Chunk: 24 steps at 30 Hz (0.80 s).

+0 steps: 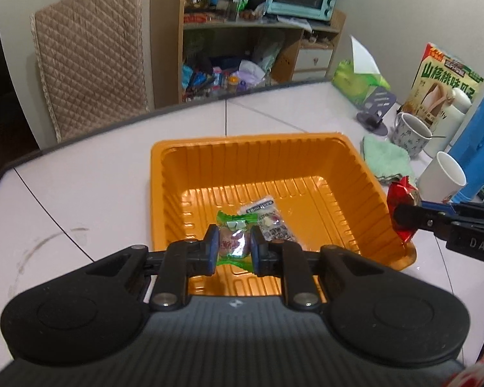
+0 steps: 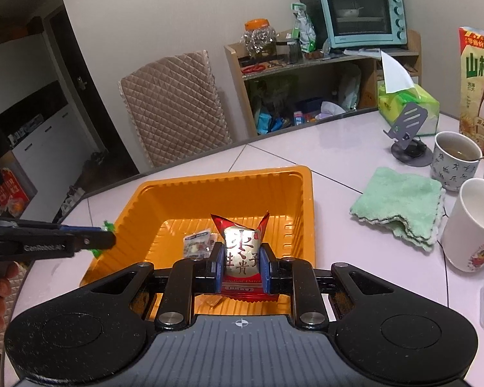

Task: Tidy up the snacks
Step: 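Carry the green candy with the left tool into the orange tray and release, then lower the white-and-red packet with the right tool into the tray and open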

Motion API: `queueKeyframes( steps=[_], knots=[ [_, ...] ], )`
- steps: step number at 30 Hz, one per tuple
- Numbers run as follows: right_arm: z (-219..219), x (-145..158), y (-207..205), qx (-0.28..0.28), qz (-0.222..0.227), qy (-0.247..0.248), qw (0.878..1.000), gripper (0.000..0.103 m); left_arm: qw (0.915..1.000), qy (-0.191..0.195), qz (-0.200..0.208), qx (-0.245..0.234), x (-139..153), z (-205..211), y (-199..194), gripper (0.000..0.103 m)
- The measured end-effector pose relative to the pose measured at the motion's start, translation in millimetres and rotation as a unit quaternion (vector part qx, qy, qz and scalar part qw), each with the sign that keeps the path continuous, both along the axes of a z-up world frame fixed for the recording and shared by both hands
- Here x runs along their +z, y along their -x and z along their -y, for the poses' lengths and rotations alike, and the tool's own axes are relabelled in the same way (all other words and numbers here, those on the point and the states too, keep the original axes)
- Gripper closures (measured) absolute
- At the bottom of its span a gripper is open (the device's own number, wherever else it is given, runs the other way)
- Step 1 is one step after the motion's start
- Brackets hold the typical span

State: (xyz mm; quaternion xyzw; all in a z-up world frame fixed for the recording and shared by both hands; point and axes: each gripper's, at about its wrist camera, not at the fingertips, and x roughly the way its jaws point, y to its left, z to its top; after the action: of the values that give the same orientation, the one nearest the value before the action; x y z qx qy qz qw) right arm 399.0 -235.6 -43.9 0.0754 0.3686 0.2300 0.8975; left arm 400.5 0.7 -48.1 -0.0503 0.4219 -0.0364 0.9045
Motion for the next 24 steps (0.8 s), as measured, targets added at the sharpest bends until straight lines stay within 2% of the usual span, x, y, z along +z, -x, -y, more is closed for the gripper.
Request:
queueKeyframes(
  steps=[3,14,24],
  knots=[
    [-1,-6,-7,0.001,-0.006,0.003,1.0,0.08,0.9999,0.006,-0.015,0.002,-11,1,-8,0.085],
    [-4,-22,-23,0.001,-0.021,0.015,1.0,0.08,0.9987,-0.009,-0.05,-0.005,-41,14,-27,0.085],
    [-8,-28,-30,0.004,-0.031,0.022,0.999,0.08,0.9984,-0.005,-0.056,-0.01,-46,14,-30,0.084]
  ],
)
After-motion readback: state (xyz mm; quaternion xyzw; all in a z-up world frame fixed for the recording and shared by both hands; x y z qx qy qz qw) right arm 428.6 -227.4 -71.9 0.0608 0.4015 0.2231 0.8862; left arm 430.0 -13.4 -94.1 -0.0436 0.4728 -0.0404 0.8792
